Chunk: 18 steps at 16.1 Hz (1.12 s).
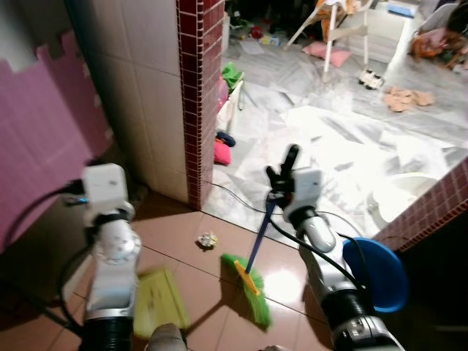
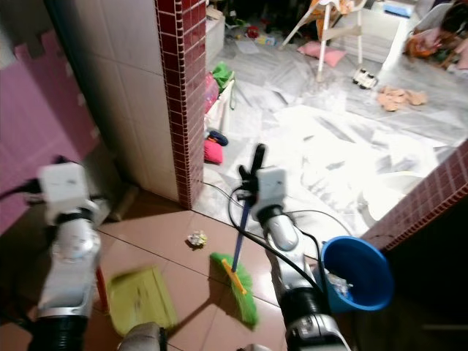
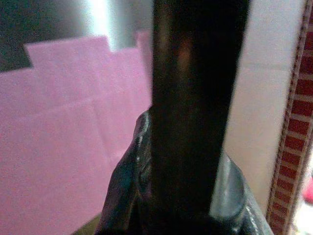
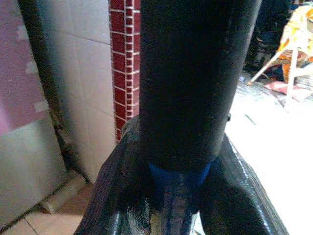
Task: Sweep floor
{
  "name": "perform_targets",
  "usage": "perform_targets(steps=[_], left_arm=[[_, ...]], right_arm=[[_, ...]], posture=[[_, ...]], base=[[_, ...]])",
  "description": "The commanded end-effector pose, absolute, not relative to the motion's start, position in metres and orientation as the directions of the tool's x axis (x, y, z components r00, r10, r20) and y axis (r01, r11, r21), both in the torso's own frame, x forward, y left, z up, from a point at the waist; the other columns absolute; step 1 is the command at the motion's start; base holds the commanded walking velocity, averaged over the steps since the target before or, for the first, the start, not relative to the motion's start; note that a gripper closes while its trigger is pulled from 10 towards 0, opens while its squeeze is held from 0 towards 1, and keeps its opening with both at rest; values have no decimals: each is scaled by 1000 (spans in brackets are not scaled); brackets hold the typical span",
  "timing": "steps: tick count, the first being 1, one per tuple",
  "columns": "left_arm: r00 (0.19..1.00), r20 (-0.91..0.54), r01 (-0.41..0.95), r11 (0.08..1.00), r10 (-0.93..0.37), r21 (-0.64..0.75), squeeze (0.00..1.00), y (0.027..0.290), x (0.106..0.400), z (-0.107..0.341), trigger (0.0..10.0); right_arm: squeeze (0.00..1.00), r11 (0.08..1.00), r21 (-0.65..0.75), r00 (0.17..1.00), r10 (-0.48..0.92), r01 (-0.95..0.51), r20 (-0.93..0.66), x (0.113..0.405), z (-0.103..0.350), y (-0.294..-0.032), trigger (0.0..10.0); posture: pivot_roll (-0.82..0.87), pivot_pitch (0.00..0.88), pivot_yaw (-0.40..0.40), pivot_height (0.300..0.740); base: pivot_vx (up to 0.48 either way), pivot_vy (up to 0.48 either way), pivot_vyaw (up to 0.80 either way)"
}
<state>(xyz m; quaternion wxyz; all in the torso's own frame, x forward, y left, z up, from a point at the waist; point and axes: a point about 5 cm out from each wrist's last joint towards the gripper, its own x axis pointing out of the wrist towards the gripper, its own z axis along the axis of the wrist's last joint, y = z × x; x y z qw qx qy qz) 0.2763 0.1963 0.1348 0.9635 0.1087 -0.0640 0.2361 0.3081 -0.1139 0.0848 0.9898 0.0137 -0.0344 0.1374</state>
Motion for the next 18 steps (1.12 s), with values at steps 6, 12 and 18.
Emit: perform_targets(steps=[6, 12, 18], left_arm=[[851, 337, -475, 864, 404, 164, 0, 195, 298, 174, 10000], [852, 343, -466, 871, 396, 152, 0, 190, 302, 177, 10000], [850, 342, -475, 865, 402, 163, 0, 188, 305, 175, 10000]], right_arm=[[0, 954, -3, 942, 296, -299, 157, 319, 117, -107, 10000], [0, 948, -24, 930, 317, -318, 186, 318, 127, -105, 10000], [0, 946, -21, 927, 321, -323, 194, 319, 131, -105, 10000]], posture=[[37, 99, -125, 740], [21, 101, -119, 740], [19, 101, -121, 740]], base=[[131, 0, 0], [277, 0, 340], [85, 0, 0]])
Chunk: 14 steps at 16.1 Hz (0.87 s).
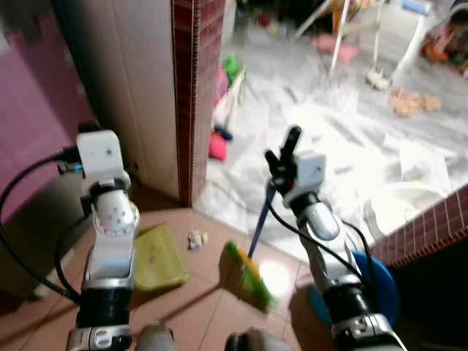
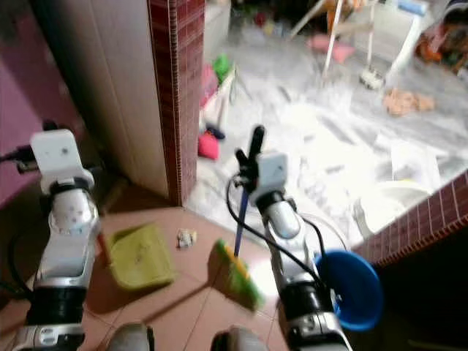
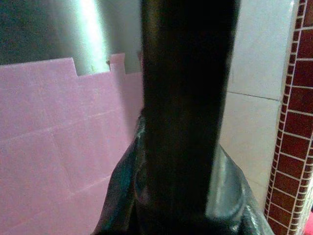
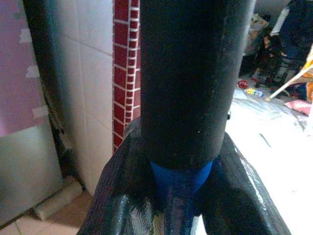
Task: Sweep floor
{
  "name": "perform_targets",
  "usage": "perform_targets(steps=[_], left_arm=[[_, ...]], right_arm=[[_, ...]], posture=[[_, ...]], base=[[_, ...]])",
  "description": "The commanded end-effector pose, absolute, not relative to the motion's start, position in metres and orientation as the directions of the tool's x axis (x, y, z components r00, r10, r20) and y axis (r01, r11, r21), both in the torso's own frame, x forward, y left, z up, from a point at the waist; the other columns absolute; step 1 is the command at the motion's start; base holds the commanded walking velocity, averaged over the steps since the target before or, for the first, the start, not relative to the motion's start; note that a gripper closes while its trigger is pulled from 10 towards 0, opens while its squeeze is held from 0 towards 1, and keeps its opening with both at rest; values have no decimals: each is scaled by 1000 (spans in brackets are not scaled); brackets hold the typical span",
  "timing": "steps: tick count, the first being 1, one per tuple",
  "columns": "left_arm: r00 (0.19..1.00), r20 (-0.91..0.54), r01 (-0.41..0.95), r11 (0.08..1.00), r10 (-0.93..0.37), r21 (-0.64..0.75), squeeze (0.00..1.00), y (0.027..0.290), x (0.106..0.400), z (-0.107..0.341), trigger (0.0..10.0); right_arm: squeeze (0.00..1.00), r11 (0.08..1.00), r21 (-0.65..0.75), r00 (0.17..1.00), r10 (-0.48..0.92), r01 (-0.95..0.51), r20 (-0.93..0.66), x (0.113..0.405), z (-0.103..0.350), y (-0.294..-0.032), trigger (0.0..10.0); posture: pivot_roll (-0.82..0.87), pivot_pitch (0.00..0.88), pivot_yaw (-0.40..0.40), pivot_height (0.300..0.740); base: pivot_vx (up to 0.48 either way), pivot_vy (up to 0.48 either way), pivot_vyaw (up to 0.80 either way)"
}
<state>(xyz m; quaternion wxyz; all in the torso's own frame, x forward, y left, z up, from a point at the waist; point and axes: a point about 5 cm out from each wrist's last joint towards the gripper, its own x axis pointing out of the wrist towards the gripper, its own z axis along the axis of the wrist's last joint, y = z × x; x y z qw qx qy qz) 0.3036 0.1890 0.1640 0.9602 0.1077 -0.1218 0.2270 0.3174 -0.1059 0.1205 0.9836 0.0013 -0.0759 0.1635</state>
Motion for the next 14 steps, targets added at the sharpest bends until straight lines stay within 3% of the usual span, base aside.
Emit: perform_targets(steps=[1, 7, 14], left_arm=[[849, 342, -476, 864, 402, 165, 0, 187, 305, 175, 10000], [843, 375, -485, 848, 387, 214, 0, 188, 308, 165, 10000], [853, 368, -468, 855, 371, 222, 0, 182, 325, 155, 10000]], right_arm=[[0, 946, -23, 927, 321, -323, 194, 319, 131, -105, 10000], [0, 948, -18, 930, 315, -317, 191, 321, 133, -103, 10000], [0, 958, -18, 937, 284, -287, 204, 336, 151, -97, 10000]], posture=[[18, 102, -121, 740], [5, 107, -126, 740], [-62, 188, -139, 740]], base=[[0, 0, 0], [0, 0, 0], [0, 0, 0]])
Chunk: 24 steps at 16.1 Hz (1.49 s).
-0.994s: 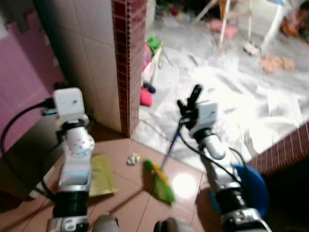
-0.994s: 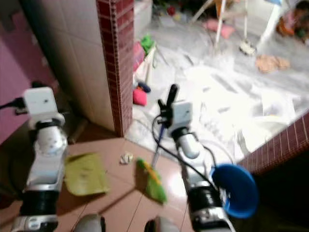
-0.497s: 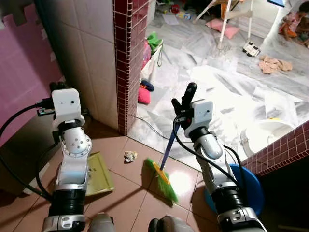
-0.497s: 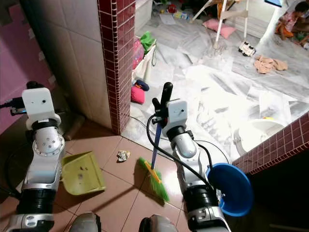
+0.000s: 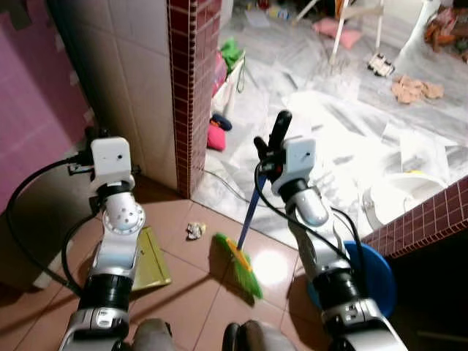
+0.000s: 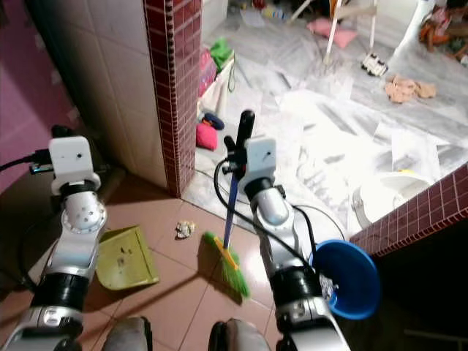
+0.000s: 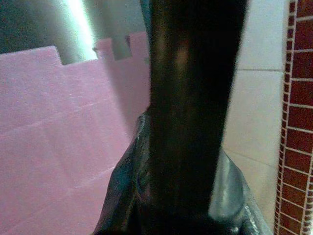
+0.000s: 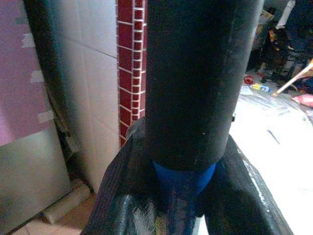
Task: Sweep floor
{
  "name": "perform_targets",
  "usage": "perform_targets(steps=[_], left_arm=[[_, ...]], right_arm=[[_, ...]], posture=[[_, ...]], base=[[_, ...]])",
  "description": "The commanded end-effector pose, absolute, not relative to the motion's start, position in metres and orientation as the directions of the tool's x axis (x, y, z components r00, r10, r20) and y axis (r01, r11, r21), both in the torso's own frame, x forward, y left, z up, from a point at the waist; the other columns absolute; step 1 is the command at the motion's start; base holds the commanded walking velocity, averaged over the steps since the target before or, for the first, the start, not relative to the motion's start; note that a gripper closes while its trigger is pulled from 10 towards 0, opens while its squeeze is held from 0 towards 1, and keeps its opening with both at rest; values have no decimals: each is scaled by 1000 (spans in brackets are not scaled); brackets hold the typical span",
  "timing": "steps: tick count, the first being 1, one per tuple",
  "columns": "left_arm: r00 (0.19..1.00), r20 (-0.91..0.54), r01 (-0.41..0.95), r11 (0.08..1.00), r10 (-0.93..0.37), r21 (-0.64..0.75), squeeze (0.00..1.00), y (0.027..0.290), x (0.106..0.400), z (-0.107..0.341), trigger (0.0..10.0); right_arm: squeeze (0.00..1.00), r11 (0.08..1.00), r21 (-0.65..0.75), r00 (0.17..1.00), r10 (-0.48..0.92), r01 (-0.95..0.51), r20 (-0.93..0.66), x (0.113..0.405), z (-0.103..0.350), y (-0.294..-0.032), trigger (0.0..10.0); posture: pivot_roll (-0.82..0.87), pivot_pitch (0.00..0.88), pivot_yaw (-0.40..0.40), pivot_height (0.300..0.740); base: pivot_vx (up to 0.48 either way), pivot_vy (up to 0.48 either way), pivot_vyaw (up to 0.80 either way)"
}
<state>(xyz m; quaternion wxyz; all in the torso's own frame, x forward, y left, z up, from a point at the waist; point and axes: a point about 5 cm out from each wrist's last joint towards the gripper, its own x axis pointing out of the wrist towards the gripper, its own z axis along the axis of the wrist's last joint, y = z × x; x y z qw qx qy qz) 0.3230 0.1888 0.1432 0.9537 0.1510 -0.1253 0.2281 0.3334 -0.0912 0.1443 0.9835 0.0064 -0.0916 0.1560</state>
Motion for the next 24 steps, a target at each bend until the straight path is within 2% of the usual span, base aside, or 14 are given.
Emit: perform_targets(steps=[1, 6, 8, 10, 11, 13, 14, 18, 19, 22, 24], left_arm=[[853, 369, -466, 857, 369, 219, 0, 179, 327, 156, 10000], [851, 407, -425, 890, 332, 163, 0, 155, 339, 160, 10000], [823, 469, -411, 906, 322, 98, 0, 148, 338, 162, 10000], [823, 448, -427, 900, 348, 85, 0, 145, 338, 159, 10000], [822, 452, -426, 901, 347, 83, 0, 142, 337, 157, 10000], [819, 449, -434, 897, 357, 78, 0, 140, 335, 153, 10000], [822, 446, -425, 903, 354, 68, 0, 138, 333, 150, 10000], [834, 464, -374, 924, 298, 80, 0, 131, 332, 145, 10000], [836, 464, -367, 927, 293, 76, 0, 131, 332, 145, 10000], [840, 462, -361, 929, 285, 85, 0, 131, 333, 143, 10000], [848, 445, -361, 928, 286, 92, 0, 134, 334, 142, 10000]], right_arm=[[0, 962, -47, 939, 274, -270, 209, 338, 154, -100, 10000], [0, 977, -110, 939, 205, -181, 276, 348, 176, -112, 10000], [0, 981, -47, 936, 193, -188, 295, 353, 184, -108, 10000], [0, 981, 5, 936, 184, -195, 299, 355, 185, -103, 10000], [0, 976, 94, 945, 163, -197, 284, 356, 185, -99, 10000], [0, 963, 156, 944, 169, -219, 284, 356, 186, -94, 10000], [0, 939, 240, 942, 171, -245, 290, 355, 189, -85, 10000], [0, 837, 337, 890, 333, -431, 312, 343, 188, -67, 10000], [0, 785, 373, 863, 389, -494, 323, 339, 188, -66, 10000], [0, 719, 379, 812, 494, -582, 310, 333, 184, -68, 10000], [0, 582, 356, 681, 659, -731, 320, 321, 188, -72, 10000]], posture=[[-67, 199, -144, 740], [-100, 254, -167, 740], [-105, 265, -175, 740], [-106, 270, -181, 740], [-106, 270, -181, 740], [-102, 269, -183, 740], [-102, 267, -183, 740], [-103, 252, -179, 740], [-104, 250, -179, 740], [-104, 240, -176, 740], [-103, 229, -173, 740]], base=[[0, 0, 0], [0, 0, 0], [0, 0, 0], [0, 0, 0], [0, 0, 0], [0, 0, 0], [0, 0, 0], [0, 0, 0], [0, 0, 0], [0, 0, 0], [0, 0, 0]])
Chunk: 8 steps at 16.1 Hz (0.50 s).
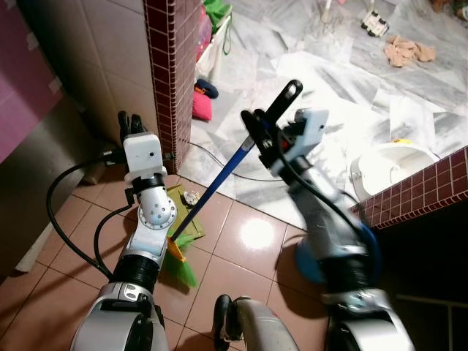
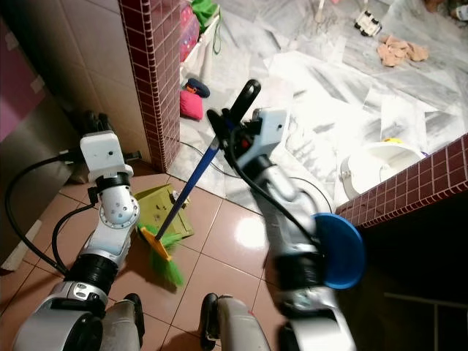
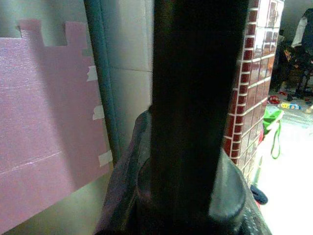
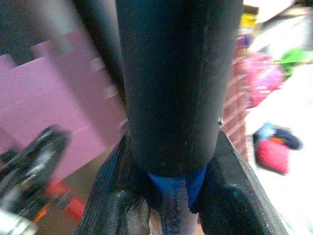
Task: Sweep floor
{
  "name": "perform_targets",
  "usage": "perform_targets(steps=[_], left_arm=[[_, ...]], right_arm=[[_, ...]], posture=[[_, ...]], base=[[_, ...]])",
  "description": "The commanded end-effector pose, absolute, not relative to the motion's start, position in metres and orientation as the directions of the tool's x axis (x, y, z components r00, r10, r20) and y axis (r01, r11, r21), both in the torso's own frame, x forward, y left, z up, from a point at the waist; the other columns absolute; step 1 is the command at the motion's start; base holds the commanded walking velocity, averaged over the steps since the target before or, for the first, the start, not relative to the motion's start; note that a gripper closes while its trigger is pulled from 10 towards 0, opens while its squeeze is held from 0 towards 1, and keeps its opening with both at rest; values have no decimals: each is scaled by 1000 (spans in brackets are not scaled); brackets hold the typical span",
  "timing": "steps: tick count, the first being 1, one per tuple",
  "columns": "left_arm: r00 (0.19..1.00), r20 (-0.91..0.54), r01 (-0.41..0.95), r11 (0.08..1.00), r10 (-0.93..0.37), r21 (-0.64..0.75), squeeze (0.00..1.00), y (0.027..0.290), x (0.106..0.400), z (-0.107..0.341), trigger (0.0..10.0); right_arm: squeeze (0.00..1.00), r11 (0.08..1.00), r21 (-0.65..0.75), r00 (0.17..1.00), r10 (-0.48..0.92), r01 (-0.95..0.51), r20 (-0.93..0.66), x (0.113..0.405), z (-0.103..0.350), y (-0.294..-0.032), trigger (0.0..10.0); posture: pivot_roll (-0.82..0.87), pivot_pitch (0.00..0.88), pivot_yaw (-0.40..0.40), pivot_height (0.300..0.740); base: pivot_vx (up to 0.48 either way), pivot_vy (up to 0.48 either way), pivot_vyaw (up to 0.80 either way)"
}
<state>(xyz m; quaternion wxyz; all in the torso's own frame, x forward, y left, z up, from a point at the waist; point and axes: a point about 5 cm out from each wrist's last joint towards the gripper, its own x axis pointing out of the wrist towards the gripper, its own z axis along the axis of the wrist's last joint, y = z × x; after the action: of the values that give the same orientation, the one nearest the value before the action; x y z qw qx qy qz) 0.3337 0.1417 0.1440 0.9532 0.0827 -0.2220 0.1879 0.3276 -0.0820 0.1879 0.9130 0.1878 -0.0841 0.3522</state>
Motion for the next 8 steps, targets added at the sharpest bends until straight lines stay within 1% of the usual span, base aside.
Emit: perform_targets(steps=[1, 2, 5, 7, 8], left_arm=[[849, 445, -360, 928, 286, 92, 0, 134, 334, 142, 10000], [856, 433, -357, 929, 283, 99, 0, 136, 333, 139, 10000], [866, 413, -355, 928, 282, 109, 0, 140, 334, 135, 10000], [869, 409, -352, 929, 279, 114, 0, 142, 335, 135, 10000], [879, 392, -341, 933, 273, 116, 0, 143, 335, 134, 10000]], right_arm=[[0, 575, 354, 673, 666, -738, 321, 320, 188, -72, 10000], [0, 529, 350, 631, 698, -773, 338, 319, 199, -77, 10000], [0, 460, 182, 495, 804, -869, 330, 318, 218, -81, 10000], [0, 461, 133, 478, 815, -877, 329, 321, 225, -86, 10000], [0, 529, 96, 523, 765, -843, 375, 330, 240, -96, 10000]], posture=[[-103, 229, -173, 740], [-103, 223, -171, 740], [-105, 215, -167, 740], [-106, 214, -166, 740], [-106, 212, -165, 740]], base=[[0, 0, 0], [0, 0, 0], [0, 0, 0], [0, 0, 0], [0, 0, 0]])
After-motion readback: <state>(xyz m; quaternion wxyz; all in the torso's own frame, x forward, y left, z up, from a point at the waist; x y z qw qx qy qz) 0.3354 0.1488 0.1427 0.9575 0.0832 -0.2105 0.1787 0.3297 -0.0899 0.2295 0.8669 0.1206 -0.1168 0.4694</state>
